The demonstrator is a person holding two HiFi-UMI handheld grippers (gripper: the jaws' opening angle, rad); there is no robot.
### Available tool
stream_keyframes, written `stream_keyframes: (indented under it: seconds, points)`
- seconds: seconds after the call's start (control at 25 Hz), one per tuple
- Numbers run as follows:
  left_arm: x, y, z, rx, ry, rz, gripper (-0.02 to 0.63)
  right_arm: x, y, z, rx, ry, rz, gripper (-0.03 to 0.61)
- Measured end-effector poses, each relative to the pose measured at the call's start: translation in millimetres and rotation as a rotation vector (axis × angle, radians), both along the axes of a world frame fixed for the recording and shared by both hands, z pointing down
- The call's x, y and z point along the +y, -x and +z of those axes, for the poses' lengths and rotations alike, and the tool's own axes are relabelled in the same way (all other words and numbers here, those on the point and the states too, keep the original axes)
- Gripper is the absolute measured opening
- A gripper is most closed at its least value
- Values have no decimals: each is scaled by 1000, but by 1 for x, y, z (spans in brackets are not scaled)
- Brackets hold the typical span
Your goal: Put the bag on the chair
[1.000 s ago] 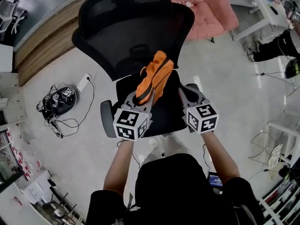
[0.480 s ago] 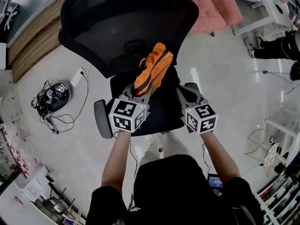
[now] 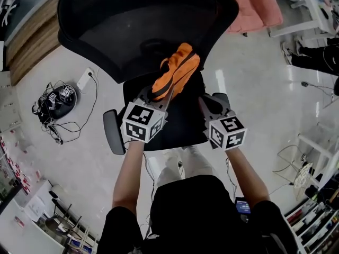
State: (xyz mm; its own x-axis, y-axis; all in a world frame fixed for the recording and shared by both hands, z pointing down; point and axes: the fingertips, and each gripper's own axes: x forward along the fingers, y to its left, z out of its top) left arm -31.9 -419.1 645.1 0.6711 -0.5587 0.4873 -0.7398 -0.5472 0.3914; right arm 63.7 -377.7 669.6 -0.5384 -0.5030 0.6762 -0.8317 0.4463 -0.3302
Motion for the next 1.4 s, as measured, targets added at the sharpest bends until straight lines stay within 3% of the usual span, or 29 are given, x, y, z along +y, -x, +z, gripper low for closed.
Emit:
stream_keyframes:
  seconds: [0.28, 0.64, 1.08, 1.4]
  points:
    - [-3, 3, 31, -37, 18, 15, 25, -2, 8, 19, -10, 34, -20, 2]
    - [-16, 27, 60, -62, 23, -49, 26, -4, 28, 43, -29, 62, -47, 2]
    - [-34, 83, 96, -128, 47, -164, 30, 5, 49, 67, -46, 107, -81, 2]
    - [-48, 101, 120, -175, 61, -181, 31, 7, 61, 78, -56, 124, -112, 2]
